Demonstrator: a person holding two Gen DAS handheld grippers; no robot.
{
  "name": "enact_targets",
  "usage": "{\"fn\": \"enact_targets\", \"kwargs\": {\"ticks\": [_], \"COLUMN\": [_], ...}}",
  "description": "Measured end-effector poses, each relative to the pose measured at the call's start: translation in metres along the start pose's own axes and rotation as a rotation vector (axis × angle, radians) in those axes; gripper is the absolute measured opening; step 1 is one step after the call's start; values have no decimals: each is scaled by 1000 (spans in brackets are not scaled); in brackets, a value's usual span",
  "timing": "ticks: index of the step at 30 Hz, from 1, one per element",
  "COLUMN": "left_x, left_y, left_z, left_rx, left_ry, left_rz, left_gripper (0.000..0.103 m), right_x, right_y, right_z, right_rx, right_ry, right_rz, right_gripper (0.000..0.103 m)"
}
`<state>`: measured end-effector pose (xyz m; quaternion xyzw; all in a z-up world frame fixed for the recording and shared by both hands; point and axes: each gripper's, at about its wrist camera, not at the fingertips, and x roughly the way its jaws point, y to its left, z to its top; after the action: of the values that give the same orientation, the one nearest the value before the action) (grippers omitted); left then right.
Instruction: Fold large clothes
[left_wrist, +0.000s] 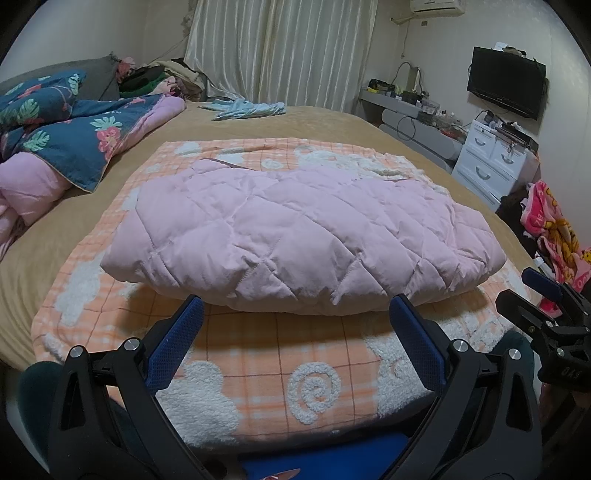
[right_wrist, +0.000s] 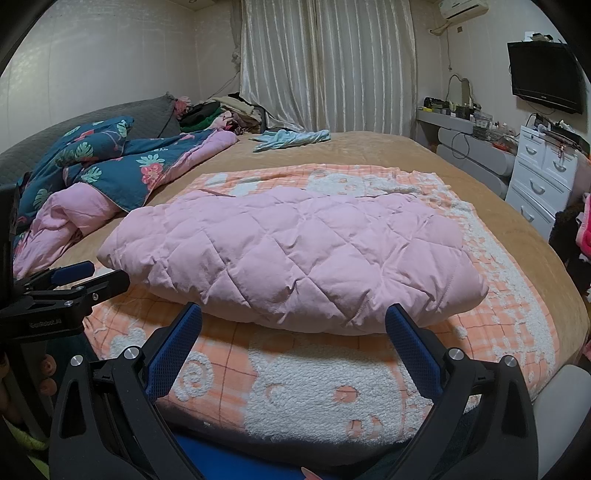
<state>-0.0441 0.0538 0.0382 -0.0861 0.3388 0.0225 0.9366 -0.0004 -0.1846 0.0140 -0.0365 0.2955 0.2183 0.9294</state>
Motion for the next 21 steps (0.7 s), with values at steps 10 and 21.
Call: {"fn": "enact_targets", "kwargs": {"ticks": [10, 21], "left_x": [2, 3], "left_y": [2, 6], "left_z": [-2, -7], "left_rx": [-4, -23], "left_ry": [4, 11], "left_rz": [10, 57], "left_gripper": [94, 94], "right_x": [0, -8], "right_y": [-1, -16], "right_z": [0, 1], "right_rx": [4, 48], "right_ry": [1, -16], "right_rz": [0, -42], "right_gripper": [99, 99]}}
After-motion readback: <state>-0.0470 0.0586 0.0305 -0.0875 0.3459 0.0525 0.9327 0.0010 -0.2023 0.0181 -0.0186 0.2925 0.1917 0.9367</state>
